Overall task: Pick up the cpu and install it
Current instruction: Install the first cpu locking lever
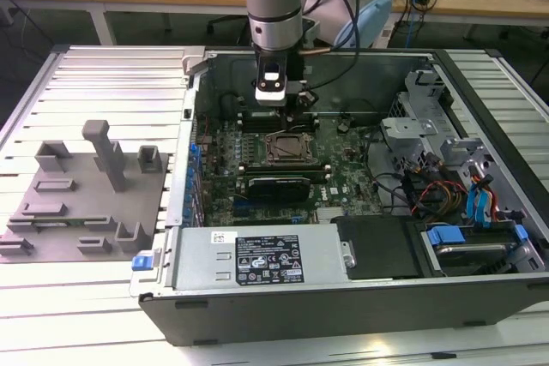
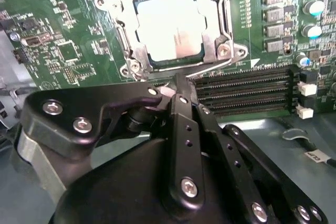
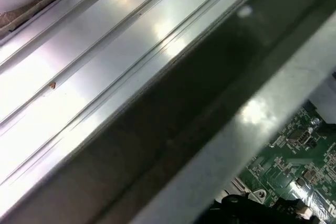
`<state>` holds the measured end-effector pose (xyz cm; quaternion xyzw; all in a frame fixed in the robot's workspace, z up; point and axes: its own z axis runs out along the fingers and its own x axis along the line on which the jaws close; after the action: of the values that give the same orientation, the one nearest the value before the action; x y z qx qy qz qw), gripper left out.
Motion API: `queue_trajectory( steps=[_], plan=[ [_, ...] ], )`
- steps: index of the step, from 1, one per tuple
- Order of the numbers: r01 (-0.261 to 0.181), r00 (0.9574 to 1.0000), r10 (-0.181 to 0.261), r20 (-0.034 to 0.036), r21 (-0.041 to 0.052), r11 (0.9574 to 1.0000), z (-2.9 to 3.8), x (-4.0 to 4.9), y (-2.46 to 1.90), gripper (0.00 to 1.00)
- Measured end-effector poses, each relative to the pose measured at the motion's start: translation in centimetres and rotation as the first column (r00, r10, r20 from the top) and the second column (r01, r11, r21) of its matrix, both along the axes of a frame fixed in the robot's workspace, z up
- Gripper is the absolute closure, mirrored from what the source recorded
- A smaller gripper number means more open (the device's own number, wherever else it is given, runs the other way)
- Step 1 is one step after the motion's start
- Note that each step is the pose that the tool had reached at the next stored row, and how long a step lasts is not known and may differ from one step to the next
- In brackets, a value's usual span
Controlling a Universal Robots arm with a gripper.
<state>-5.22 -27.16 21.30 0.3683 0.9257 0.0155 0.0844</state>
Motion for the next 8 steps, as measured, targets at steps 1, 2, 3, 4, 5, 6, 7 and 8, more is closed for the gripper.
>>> queue_trajectory(
  steps=[1, 2, 3, 4, 5, 6, 7, 8],
  plan=[
    [0.000, 1.0000, 0.000, -0.0001, -0.0004, 1.0000, 0.00, 0.00, -0.16, 0.89],
    [0.000, 1.0000, 0.000, -0.0001, -0.0005, 1.0000, 0.00, 0.00, -0.28, 0.89],
    [0.000, 1.0000, 0.000, -0.0001, -0.0007, 1.0000, -0.01, 0.00, -0.43, 0.89],
    [0.000, 1.0000, 0.000, -0.0001, -0.0008, 1.0000, -0.09, 0.00, -0.65, 0.89],
    [0.000, 1.0000, 0.000, -0.0001, -0.0007, 1.0000, -0.10, 0.00, -0.68, 0.89],
    [0.000, 1.0000, 0.000, 0.0000, -0.0007, 1.0000, -0.11, 0.00, -0.68, 0.89],
    [-0.001, 1.0000, 0.001, -0.0001, -0.0008, 1.0000, -0.09, 0.00, -0.68, 0.89],
    [-0.002, 1.0000, 0.002, -0.0003, -0.0009, 1.0000, -0.04, -0.01, -0.68, 0.89]
  ],
)
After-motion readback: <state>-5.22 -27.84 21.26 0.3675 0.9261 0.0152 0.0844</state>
